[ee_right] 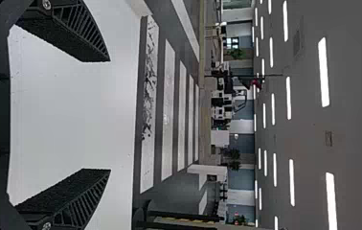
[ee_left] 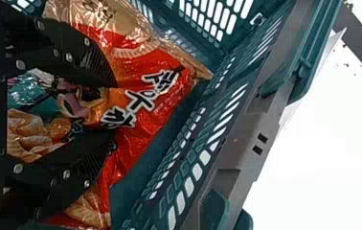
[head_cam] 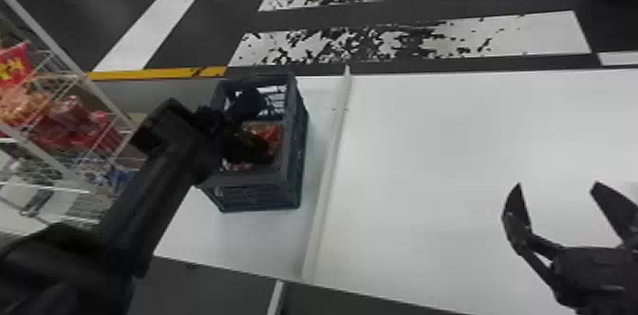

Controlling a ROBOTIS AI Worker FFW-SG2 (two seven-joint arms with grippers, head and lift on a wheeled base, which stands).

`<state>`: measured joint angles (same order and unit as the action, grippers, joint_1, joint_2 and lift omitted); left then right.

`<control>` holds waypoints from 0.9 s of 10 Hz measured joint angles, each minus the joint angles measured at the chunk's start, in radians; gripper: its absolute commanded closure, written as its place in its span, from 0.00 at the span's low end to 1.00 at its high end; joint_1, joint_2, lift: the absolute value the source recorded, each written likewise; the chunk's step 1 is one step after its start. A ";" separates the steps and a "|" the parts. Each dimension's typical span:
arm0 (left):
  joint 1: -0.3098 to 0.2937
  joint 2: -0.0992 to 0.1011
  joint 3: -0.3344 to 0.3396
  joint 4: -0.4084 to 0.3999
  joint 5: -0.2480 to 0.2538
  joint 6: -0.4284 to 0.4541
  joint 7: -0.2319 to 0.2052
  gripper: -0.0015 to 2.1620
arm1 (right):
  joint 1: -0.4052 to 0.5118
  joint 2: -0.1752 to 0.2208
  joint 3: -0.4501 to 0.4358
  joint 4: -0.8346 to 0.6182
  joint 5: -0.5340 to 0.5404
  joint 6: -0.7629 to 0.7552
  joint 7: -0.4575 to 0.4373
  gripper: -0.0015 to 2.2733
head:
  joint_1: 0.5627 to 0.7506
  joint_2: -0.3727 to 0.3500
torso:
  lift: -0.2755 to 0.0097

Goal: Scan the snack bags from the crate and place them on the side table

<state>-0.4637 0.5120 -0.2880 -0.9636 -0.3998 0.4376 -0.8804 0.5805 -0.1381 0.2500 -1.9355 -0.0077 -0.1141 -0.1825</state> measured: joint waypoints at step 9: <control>0.160 0.068 0.293 -0.207 0.251 -0.004 -0.043 0.99 | 0.009 0.001 0.006 -0.003 -0.002 -0.006 -0.001 0.03 | 0.70 0.98 | 0.68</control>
<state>-0.3033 0.5804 0.0052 -1.1702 -0.1488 0.4333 -0.9234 0.5890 -0.1366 0.2556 -1.9390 -0.0092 -0.1203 -0.1833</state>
